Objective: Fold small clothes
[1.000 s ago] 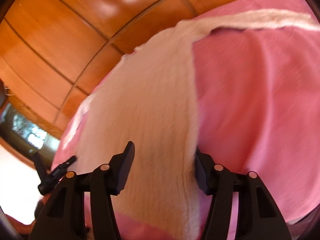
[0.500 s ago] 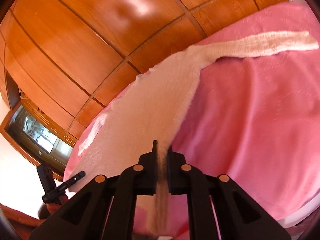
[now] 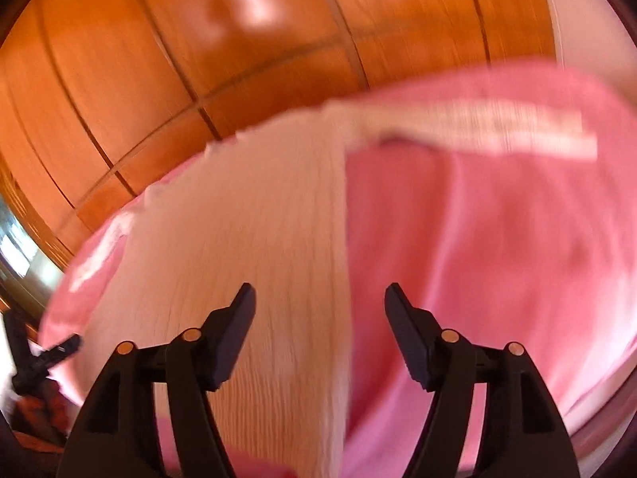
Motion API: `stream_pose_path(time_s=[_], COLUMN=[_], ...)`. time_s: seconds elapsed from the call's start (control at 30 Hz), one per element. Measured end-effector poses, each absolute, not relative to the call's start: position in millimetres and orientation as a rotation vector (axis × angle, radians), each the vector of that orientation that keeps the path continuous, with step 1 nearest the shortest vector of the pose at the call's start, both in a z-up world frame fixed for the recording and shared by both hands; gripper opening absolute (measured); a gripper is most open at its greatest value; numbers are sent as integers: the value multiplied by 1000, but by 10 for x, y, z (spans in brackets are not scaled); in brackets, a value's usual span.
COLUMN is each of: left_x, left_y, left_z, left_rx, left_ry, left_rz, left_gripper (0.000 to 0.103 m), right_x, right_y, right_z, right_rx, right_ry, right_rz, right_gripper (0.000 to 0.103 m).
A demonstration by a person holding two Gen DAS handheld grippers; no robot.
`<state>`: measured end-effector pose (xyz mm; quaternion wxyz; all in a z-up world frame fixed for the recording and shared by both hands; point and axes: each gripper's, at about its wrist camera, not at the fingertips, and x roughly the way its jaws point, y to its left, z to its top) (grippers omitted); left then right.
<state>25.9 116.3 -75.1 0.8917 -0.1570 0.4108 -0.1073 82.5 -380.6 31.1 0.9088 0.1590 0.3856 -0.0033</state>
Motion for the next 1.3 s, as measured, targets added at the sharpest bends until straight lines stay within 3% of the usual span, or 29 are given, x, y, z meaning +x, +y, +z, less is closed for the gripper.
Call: stream_pose_path(time_s=[0.03,0.13,0.43,0.67,0.83,0.87,0.93,0.97,1.3], left_x=[336,528,1038,1512,1826,1851,1916,1949,2120], left_y=[1301,1738,2730,3203,3484,3565,3671,3709,4157], left_z=[-769,-803,-768,-880,-1004,-1030,-1091,-1111,-429], left_rx=[-373,-558,-783,-855,-970,-998,-1055,-1069,-865], left_ry=[848,824,731,699,642,633,632,647,598], left_rz=[-174,-65,232,290,309,307,322,325,379], left_gripper=[81,81,81,80,45,41,14,6,5], right_x=[936,1267,2206,2160,2087,2063,2066,2064,2106], right_y=[-3740,-3529,-3253,-3490,-3615,-3593,-3572,-3536,-3498], right_z=[340,329,-246,-433,-458,-438,-433,-411,-414], right_rx=[291,243,-46,85,179,176,161,156,166], right_ry=[794,796,909,943,947,945,942,941,939], right_rz=[-36,-21,-234,-193,-163,-165,-175,-178,-179], right_gripper=[96,101,101,101,101,101,101,101,101])
